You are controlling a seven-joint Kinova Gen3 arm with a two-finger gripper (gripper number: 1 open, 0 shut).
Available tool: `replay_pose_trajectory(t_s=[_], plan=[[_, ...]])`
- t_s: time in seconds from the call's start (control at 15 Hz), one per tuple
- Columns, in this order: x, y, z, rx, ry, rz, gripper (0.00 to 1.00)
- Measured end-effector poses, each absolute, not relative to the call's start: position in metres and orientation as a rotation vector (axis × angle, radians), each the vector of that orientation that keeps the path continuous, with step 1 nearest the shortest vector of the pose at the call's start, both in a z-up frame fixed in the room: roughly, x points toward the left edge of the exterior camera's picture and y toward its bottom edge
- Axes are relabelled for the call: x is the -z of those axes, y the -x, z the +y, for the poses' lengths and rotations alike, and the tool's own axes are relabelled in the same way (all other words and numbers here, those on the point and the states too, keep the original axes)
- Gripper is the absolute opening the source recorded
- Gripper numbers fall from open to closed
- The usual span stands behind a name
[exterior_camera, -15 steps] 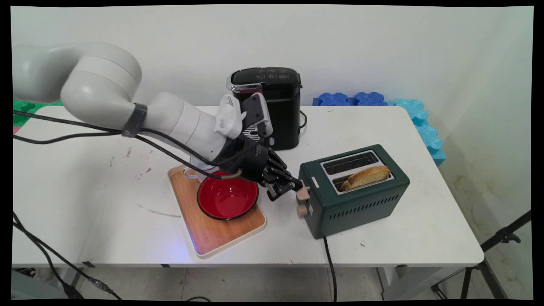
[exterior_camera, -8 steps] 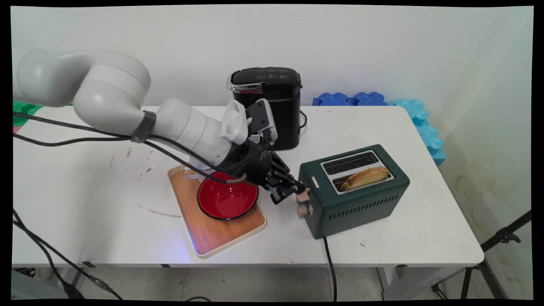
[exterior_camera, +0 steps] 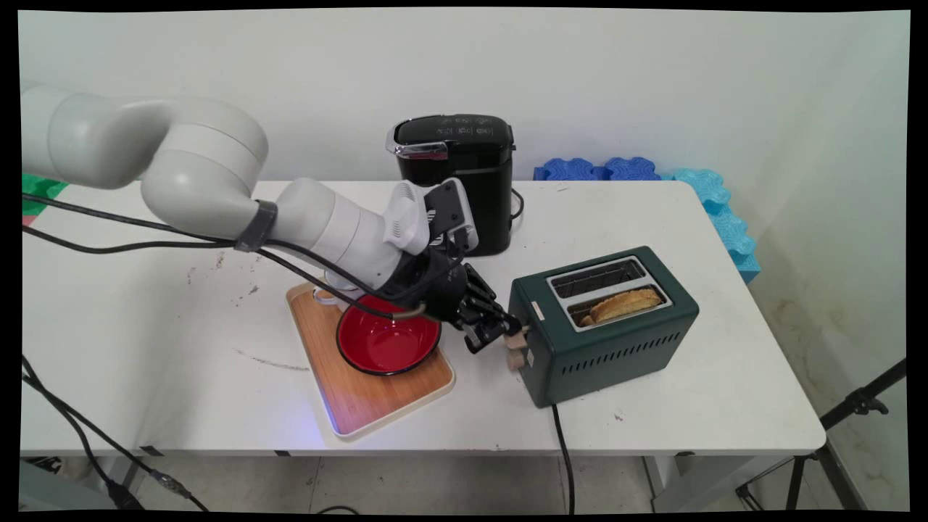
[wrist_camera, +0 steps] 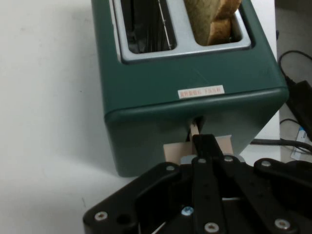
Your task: Press the toaster switch
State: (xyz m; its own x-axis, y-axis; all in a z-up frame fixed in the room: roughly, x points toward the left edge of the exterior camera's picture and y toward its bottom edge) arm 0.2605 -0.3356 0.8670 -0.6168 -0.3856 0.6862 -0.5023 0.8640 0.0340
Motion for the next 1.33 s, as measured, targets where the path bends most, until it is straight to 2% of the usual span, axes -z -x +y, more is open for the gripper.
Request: replay_pose_trajectory(t_s=[1.33], plan=[[-0.842, -0.256, -0.335, -0.194, -0.686, -2.316, 0.00]])
